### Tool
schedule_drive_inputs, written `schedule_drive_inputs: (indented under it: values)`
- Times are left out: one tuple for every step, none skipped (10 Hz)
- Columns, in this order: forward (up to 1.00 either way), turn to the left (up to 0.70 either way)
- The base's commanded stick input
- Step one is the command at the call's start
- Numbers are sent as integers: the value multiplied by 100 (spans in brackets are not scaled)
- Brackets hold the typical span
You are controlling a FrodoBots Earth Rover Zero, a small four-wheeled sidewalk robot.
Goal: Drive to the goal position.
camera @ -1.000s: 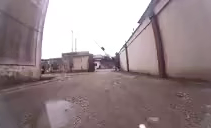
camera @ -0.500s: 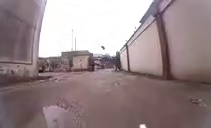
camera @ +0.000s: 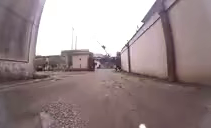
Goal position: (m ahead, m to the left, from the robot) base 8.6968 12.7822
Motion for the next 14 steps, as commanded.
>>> schedule_drive_inputs:
  values:
    - [70,0]
    - [70,0]
    - [70,0]
    - [70,0]
    - [70,0]
    - [70,0]
    - [70,0]
    - [70,0]
    - [70,0]
    - [70,0]
    - [70,0]
    - [70,0]
    - [70,0]
    - [70,0]
